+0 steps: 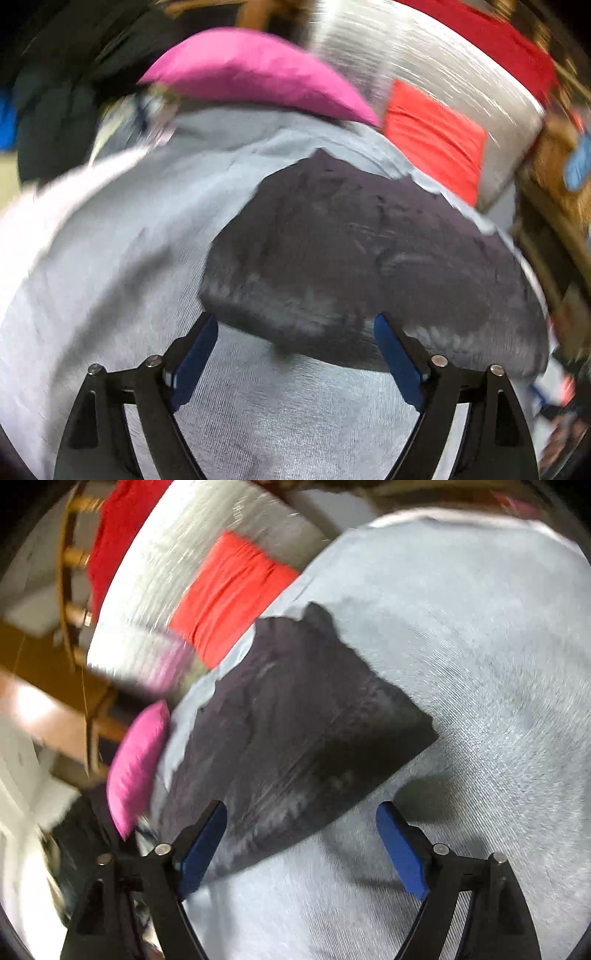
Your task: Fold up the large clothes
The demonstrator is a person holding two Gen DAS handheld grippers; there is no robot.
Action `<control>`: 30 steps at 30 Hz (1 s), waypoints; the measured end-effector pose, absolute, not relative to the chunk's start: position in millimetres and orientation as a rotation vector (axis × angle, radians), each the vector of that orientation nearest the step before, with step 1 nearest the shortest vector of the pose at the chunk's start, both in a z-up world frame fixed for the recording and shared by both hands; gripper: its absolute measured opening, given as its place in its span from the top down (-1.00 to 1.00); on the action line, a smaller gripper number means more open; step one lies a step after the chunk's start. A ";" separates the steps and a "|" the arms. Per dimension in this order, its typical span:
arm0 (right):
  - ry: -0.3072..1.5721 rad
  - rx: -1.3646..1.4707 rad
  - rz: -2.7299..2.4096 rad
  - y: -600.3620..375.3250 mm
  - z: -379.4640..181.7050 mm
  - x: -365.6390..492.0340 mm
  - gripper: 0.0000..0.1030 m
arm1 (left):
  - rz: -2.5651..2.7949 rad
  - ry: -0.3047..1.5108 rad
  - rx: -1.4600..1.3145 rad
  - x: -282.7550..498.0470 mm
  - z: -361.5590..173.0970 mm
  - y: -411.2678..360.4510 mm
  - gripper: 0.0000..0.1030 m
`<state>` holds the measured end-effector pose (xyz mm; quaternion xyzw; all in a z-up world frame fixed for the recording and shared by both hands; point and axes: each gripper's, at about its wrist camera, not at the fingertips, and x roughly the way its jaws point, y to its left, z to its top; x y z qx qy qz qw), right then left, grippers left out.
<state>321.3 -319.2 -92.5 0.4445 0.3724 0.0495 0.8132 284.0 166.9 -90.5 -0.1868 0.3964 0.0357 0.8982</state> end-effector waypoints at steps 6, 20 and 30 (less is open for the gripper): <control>0.797 0.967 0.077 -327.6 -97.3 347.3 0.11 | 0.106 0.890 -0.407 312.1 -116.6 177.5 0.04; 0.765 0.652 0.063 -370.3 -44.7 342.8 -0.76 | 0.146 0.798 -0.348 324.4 -61.4 261.8 -0.87; 1.015 0.724 0.414 -373.7 -80.4 474.9 -0.76 | -0.243 1.037 -0.428 421.0 -107.6 237.3 -0.87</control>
